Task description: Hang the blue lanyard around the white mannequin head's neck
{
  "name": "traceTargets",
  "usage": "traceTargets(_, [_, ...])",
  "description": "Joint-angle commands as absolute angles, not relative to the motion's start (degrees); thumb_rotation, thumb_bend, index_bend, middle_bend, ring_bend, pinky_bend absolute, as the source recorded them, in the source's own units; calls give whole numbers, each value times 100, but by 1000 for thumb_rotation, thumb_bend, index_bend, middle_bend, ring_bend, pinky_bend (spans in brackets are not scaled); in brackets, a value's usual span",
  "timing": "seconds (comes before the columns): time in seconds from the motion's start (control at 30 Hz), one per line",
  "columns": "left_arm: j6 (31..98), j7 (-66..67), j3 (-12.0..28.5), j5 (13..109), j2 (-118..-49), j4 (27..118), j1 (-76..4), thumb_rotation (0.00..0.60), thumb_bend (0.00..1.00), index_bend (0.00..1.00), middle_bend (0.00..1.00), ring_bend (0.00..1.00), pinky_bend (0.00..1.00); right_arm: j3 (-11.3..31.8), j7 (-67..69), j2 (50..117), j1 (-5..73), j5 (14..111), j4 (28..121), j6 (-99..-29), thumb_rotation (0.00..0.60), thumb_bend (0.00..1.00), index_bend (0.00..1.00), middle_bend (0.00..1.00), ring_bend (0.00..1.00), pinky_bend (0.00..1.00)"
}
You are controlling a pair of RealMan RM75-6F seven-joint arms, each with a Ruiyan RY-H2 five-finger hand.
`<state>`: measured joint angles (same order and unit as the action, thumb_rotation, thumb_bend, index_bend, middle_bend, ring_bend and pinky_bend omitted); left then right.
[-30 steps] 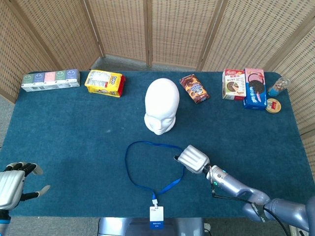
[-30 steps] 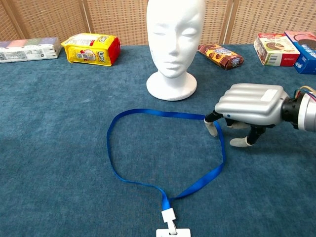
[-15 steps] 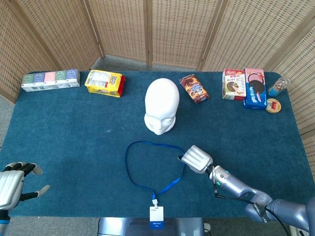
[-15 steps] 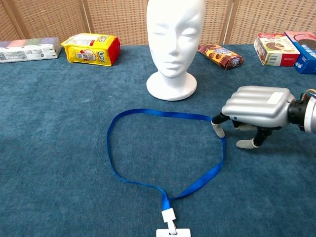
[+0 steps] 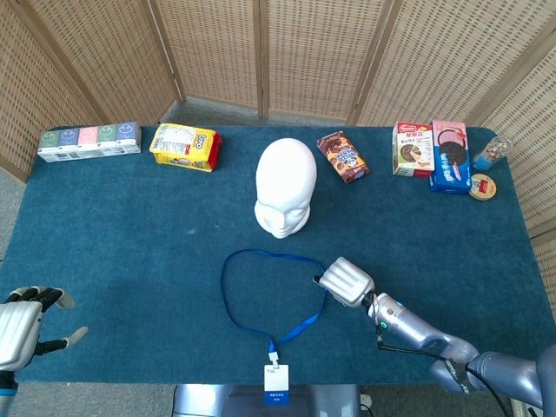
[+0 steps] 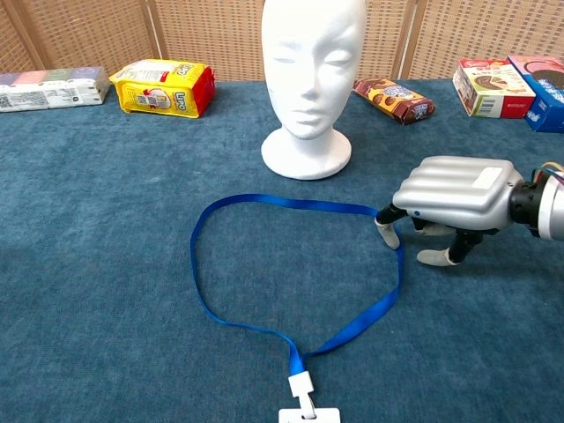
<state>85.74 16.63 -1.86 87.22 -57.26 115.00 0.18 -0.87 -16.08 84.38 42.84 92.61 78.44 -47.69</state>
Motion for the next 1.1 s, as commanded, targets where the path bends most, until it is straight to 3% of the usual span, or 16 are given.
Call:
traceTargets(0.03, [8584, 1654, -187, 8731, -5733, 11492, 21, 465, 113, 483, 487, 364, 279, -83, -1636, 8456, 4313, 9248, 7855, -4745, 600, 400, 434, 971, 1000, 1000])
traceTargets(1.1, [8651, 1410, -226, 8703, -5754, 11294, 92, 469, 113, 483, 487, 364, 278, -43, -1998, 8639, 4471, 8965, 7960, -4617, 600, 453, 446, 970, 1000, 1000])
